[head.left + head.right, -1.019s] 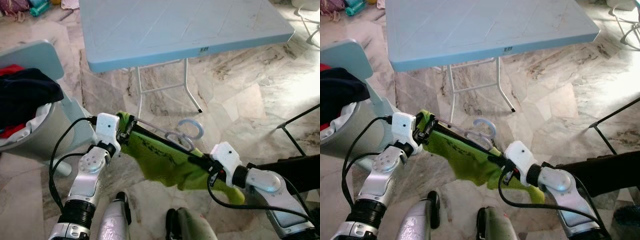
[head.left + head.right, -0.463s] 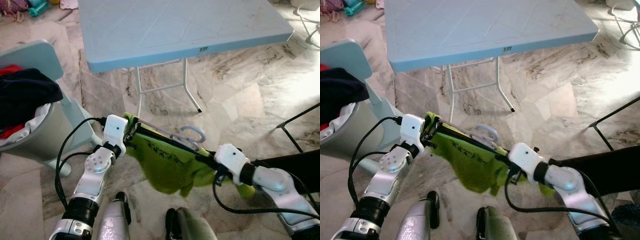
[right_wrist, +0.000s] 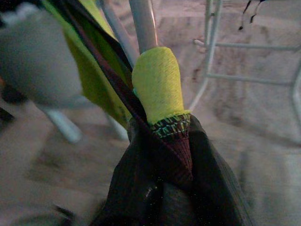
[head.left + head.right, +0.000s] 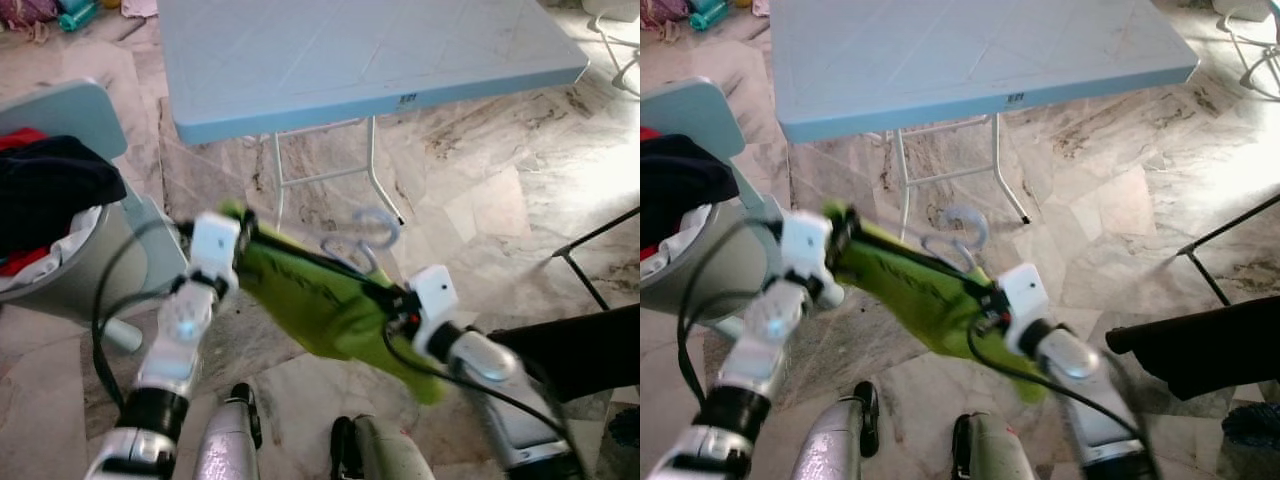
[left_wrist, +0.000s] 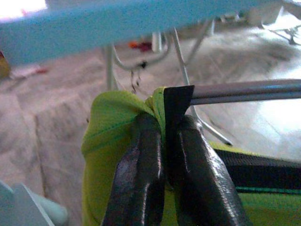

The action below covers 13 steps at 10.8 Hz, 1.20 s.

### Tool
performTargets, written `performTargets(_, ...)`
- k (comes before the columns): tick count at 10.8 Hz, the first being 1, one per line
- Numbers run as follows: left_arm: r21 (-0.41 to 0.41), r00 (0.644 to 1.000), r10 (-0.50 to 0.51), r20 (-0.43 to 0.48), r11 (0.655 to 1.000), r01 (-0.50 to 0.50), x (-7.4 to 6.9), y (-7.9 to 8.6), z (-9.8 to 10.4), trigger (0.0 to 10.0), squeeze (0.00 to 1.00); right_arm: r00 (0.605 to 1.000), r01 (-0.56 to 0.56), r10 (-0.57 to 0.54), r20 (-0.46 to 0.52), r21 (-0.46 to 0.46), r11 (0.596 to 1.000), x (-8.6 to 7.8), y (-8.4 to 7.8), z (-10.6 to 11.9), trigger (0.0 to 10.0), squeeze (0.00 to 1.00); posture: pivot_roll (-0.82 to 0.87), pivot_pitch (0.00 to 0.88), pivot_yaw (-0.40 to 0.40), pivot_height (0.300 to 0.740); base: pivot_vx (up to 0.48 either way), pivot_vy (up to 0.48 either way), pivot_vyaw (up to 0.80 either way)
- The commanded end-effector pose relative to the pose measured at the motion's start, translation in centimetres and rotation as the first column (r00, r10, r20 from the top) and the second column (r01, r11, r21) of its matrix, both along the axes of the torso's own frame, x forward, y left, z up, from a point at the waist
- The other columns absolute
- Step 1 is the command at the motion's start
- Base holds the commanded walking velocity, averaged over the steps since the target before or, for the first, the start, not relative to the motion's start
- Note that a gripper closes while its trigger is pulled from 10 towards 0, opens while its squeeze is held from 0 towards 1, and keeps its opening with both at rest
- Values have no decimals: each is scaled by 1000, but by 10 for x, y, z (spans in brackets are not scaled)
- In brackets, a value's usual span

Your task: Hang hanger

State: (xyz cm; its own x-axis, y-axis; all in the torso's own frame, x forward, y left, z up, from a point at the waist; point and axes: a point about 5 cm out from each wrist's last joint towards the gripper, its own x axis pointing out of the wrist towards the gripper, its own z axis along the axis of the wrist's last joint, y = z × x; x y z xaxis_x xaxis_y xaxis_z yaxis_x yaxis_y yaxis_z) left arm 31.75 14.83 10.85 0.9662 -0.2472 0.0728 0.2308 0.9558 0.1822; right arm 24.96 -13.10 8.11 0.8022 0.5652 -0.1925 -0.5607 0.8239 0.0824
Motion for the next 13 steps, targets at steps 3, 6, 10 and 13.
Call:
performTargets(3,35,993,100,-61,995,-98,-5,24,-16,10000,0,996,-80,74,47,127,989,-11,5,26,10000,0,-36,248,-64,740,0,0,0)
performTargets(6,-59,998,-26,-64,998,22,-7,6,-12,10000,1000,995,9,-21,98,121,993,5,6,44,10000,0,-34,250,-72,740,0,0,0)
performTargets(10,-207,992,-63,-110,977,39,-3,-10,-9,10000,1000,993,-12,-6,119,150,989,6,20,52,10000,0,-38,251,-72,740,0,0,0)
performTargets(13,-347,991,-32,-132,938,-16,3,-7,-1,10000,1000,980,-168,170,107,-26,985,-20,28,26,10000,0,-42,253,-70,740,0,0,0)
